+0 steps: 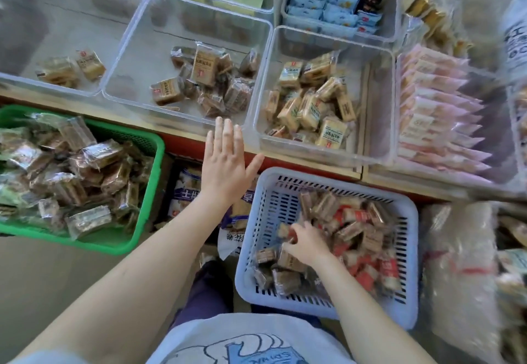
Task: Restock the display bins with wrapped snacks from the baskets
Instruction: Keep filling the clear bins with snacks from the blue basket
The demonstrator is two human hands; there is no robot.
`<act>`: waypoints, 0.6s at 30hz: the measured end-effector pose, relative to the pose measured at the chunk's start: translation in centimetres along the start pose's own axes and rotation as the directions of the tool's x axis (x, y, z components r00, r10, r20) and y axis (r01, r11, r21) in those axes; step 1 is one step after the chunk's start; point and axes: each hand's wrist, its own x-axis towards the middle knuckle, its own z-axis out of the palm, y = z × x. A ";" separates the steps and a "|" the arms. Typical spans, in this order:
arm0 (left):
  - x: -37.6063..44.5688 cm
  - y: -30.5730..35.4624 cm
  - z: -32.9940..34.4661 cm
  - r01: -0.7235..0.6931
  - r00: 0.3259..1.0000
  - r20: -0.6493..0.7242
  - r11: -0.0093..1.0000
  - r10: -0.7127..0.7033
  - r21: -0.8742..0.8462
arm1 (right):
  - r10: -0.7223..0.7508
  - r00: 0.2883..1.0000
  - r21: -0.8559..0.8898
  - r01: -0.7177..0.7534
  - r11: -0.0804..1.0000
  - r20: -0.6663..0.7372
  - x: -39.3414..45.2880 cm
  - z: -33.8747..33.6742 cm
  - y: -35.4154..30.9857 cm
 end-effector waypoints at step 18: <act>-0.1 -0.9 1.1 -0.036 0.999 0.017 0.999 0.036 0.003 | 0.015 0.998 -0.359 0.011 0.933 0.069 0.9 0.5 -0.3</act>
